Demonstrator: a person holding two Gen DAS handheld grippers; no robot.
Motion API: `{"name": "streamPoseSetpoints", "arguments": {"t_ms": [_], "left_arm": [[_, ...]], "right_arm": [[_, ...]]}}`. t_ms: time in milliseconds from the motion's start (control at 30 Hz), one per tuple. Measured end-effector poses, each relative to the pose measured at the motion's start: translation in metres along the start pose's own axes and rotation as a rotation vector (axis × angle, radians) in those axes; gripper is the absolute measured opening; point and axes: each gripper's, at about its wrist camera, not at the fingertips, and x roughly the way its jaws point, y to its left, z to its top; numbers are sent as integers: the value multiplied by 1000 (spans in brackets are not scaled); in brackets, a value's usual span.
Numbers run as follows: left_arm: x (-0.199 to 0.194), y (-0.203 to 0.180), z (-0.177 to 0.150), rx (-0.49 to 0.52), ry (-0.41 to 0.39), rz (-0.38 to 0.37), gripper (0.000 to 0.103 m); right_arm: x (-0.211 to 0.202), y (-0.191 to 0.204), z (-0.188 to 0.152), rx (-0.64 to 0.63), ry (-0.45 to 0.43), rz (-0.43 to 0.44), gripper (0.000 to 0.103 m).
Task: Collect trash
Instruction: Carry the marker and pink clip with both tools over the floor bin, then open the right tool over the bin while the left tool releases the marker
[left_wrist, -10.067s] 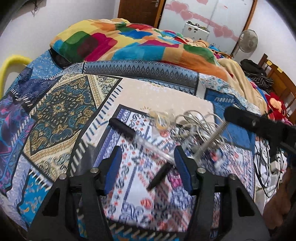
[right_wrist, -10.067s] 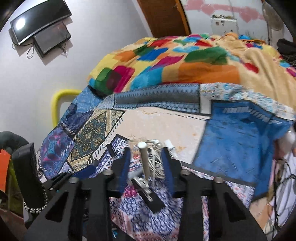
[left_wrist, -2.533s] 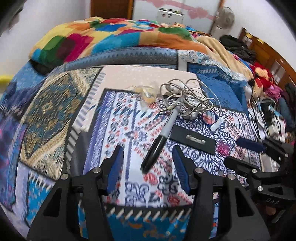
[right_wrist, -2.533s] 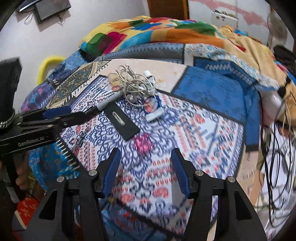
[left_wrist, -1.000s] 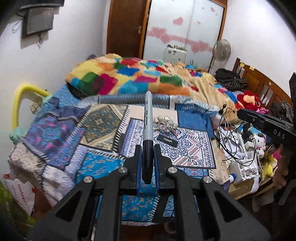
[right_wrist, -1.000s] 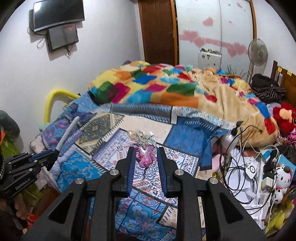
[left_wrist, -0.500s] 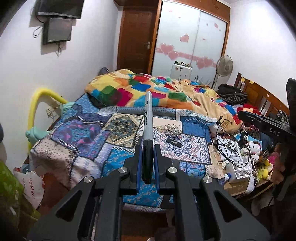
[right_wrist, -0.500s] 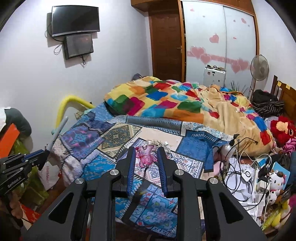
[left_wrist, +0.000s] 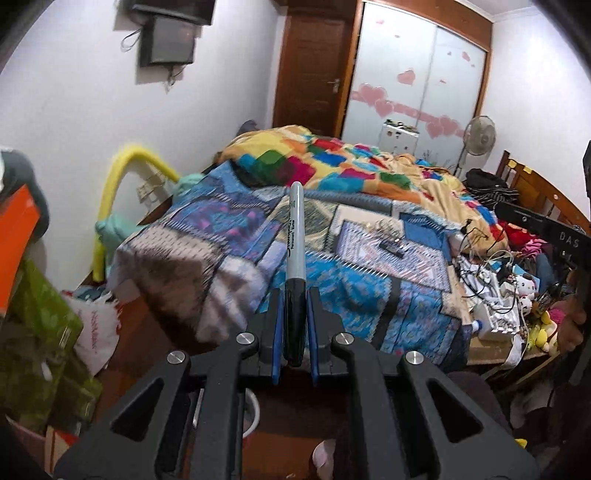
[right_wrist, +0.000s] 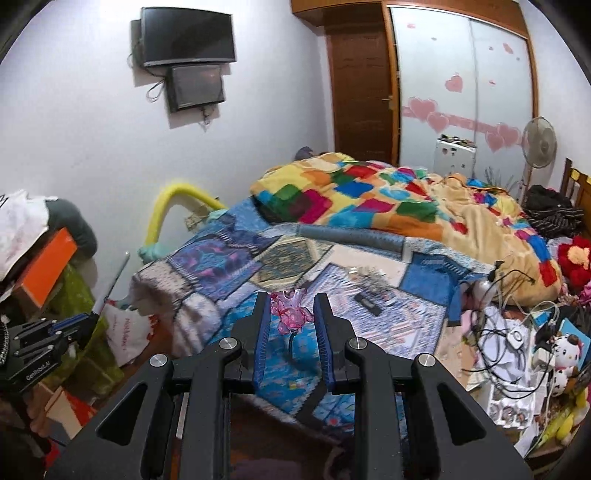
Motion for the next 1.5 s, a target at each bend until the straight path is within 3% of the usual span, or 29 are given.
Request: {"name": "streamPoseSetpoints", "arguments": {"t_ms": [333,767,1167,1333,1400,1467,1500], "left_arm": [[0,60,-49,-94,73,60,11],[45,115,-97,-174,210,117,11],[90,152,-132,-266,345,147,11],[102,159,-140,-296,376,145,11],[109,161,-142,-300,390,143,11],[113,160,-143,-297,397,144,11],[115,160,-143,-296,399,143,11]], "right_arm": [[24,76,-19,-83,75,122,21],[89,171,-49,-214,234,289,21],[165,235,-95,-325,438,394,22],[195,242,-103,-293,491,399,22],[206,243,-104,-289,539,401,26],[215,243,-105,-277,582,409,40],[217,242,-105,-265,591,413,43]]}}
